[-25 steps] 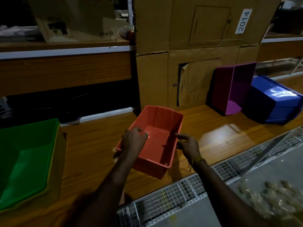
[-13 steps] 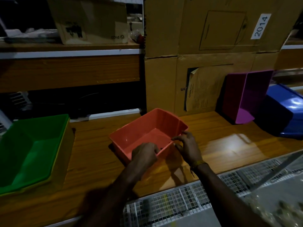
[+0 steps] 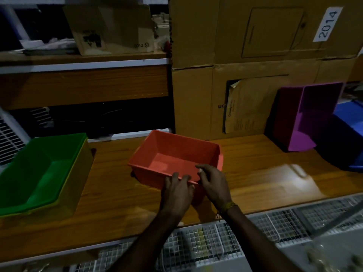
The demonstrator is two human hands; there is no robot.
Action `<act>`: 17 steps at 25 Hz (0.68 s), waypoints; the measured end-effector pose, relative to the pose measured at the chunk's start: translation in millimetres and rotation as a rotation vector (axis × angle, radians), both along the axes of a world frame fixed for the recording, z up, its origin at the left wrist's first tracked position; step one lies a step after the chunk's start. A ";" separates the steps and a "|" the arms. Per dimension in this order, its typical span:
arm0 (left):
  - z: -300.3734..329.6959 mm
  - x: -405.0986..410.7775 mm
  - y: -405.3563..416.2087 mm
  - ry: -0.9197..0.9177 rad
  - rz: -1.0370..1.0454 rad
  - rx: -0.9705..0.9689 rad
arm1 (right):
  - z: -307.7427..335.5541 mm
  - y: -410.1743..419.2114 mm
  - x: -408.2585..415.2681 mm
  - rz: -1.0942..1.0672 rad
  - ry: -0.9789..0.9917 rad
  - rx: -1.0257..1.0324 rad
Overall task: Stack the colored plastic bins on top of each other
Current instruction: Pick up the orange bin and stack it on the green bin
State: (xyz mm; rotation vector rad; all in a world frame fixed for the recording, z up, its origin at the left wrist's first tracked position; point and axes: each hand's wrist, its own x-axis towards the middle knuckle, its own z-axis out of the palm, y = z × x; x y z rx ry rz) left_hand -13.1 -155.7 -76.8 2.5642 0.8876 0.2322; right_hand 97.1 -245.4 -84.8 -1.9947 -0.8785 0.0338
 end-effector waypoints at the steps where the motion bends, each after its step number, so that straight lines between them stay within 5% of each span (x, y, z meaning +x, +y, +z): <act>1: -4.8 4.1 -8.3 0.021 -0.010 0.007 | 1.4 -2.4 0.8 0.008 0.070 0.040; 11: -0.7 -24.2 13.8 -0.186 0.029 -0.142 | 0.0 -26.6 36.4 -0.090 -0.114 -0.099; 14: 3.2 -38.3 18.1 -0.266 0.175 -0.085 | 3.7 -22.6 47.3 -0.062 0.012 -0.145; 17: 8.6 -43.3 12.6 -0.352 0.303 -0.114 | 10.7 -14.8 43.6 0.054 0.264 0.062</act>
